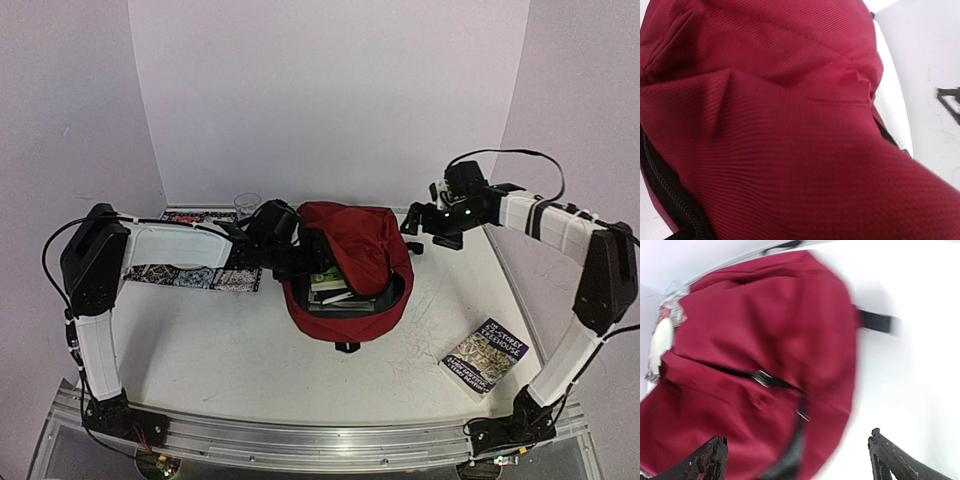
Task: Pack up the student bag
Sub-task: Move the student bag to the center of the board, then move the book to the center of the board.
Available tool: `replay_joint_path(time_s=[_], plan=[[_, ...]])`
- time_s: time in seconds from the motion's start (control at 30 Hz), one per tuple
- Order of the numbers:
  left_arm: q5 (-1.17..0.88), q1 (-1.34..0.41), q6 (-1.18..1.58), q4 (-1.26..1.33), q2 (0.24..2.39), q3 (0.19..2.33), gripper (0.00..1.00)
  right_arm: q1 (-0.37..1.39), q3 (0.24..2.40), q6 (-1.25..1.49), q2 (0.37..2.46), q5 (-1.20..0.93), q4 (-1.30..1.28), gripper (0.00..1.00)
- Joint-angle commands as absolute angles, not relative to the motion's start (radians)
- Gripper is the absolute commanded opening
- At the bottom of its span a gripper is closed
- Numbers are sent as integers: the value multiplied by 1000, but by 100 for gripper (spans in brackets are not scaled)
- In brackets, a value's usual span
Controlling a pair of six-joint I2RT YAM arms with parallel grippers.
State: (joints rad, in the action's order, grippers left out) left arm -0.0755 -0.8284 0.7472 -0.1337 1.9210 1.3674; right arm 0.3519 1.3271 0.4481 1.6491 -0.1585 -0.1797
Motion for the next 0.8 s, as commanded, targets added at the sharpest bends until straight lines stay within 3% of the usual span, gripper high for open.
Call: replay_joint_path(time_s=[0.0, 0.4, 0.77], plan=[[-36, -827, 725, -171, 1802, 1282, 82, 303, 1196, 475, 1455, -43, -322, 98], [-52, -830, 719, -261, 1594, 1086, 83, 57, 860, 730, 1128, 135, -584, 98], [-42, -830, 697, -377, 1477, 1118, 84, -51, 639, 832, 1153, 71, -553, 98]])
